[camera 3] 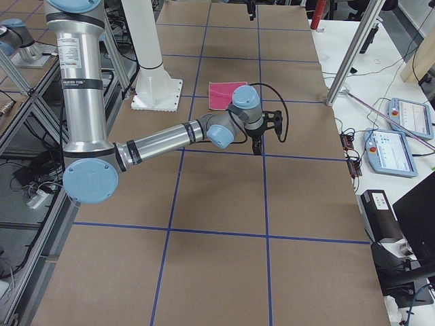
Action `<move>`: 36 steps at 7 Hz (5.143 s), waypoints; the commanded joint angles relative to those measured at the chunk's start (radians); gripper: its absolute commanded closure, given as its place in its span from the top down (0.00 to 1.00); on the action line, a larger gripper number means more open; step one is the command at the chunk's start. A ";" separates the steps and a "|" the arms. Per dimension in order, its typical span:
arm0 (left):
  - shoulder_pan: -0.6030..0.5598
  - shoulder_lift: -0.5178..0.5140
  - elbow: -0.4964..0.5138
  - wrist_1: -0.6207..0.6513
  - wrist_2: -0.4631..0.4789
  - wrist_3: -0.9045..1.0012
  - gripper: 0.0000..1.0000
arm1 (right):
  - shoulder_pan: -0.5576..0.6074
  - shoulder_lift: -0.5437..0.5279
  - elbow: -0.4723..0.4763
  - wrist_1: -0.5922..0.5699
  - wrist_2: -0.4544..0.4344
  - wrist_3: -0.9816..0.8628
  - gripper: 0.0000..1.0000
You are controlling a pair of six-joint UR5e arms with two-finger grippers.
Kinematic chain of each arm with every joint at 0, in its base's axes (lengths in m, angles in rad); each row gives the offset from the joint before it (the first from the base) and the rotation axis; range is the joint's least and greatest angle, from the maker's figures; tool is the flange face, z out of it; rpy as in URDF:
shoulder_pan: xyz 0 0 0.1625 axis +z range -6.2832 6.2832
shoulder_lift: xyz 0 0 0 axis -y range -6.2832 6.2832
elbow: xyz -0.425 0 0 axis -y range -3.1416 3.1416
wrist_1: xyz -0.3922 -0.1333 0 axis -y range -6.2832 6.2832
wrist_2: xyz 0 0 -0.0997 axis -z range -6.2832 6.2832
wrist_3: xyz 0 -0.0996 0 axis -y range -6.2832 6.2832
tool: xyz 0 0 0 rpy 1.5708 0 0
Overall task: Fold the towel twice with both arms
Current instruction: 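Move both grippers down toward the near corners of the pink towel, then position the left gripper at one near corner while the right approaches the other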
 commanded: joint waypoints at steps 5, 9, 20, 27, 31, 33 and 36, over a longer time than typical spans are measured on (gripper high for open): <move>0.567 -0.099 -0.112 -0.003 0.514 -0.678 1.00 | -0.460 -0.018 0.246 0.010 -0.441 0.713 0.98; 0.811 -0.186 -0.089 0.092 0.729 -0.908 0.99 | -0.671 0.056 0.242 0.010 -0.666 0.990 0.95; 0.858 -0.251 0.040 0.097 0.772 -0.985 0.69 | -0.734 0.060 0.234 0.008 -0.752 0.996 0.98; 0.859 -0.265 0.050 0.097 0.774 -0.978 0.32 | -0.736 0.062 0.234 0.008 -0.754 0.995 0.98; 0.853 -0.264 0.049 0.097 0.774 -0.975 0.00 | -0.766 0.066 0.219 0.004 -0.772 0.990 0.99; 0.850 -0.264 0.047 0.095 0.775 -0.974 0.00 | -0.809 0.156 0.129 -0.006 -0.849 0.998 0.98; 0.850 -0.264 0.044 0.095 0.775 -0.974 0.00 | -0.877 0.296 0.006 -0.070 -0.941 1.087 0.94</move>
